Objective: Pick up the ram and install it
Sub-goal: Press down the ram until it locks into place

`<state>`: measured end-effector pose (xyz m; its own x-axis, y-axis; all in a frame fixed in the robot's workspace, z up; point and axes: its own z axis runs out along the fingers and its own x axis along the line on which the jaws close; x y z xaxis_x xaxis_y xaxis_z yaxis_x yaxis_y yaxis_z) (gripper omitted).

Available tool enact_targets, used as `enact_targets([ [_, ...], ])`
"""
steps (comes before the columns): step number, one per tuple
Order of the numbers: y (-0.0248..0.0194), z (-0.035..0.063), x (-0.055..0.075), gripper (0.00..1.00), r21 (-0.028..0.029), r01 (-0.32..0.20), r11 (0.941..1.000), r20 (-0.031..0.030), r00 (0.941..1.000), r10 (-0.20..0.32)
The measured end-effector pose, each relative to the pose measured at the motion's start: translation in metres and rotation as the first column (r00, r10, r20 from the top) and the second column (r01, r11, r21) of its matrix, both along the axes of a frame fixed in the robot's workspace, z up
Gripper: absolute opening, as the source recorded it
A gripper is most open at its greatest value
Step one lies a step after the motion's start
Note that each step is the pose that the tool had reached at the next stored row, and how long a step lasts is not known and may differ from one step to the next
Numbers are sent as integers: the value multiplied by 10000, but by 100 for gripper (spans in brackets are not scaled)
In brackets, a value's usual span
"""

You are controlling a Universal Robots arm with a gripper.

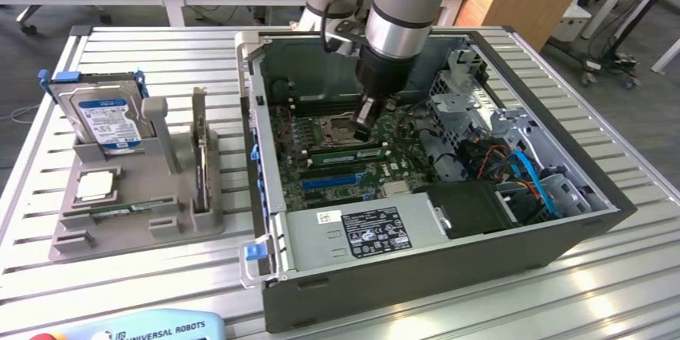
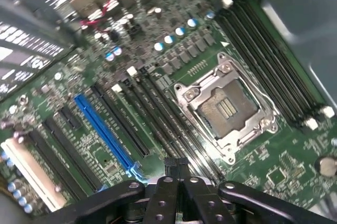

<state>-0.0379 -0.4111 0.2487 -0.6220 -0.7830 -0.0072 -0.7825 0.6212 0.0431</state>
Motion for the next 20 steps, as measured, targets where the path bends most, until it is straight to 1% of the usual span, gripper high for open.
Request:
enact_targets([
  [3,0,-3,0,10,0,514,9987,0,9987,-514],
  [5,0,-5,0,10,0,874,9962,1,9962,-874],
  [8,0,-9,0,10,1,1425,9898,0,9898,-1425],
  [10,0,-12,0,10,0,1781,9840,0,9840,-1781],
  [12,0,-14,0,10,0,2133,9770,0,9770,-2133],
  [15,0,-19,0,10,0,2673,9636,0,9636,-2673],
  [18,0,-23,0,10,-1,3188,9478,0,9478,-3188],
  [20,0,-25,0,10,-2,3537,9353,1,9353,-3537],
])
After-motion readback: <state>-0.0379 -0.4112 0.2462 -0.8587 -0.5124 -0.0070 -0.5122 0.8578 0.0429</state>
